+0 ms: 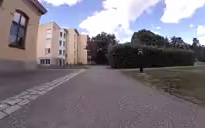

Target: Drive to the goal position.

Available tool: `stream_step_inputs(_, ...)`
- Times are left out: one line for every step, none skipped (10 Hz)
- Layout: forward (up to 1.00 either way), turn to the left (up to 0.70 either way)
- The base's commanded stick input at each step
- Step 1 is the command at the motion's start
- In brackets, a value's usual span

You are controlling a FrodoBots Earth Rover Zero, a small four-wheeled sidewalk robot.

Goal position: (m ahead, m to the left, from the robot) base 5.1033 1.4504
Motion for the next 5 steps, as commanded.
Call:
stream_step_inputs(0.85, 0.01)
stream_step_inputs(0.85, 0.01)
stream_step_inputs(0.85, 0.01)
stream_step_inputs(0.85, 0.01)
stream_step_inputs(0.85, 0.01)
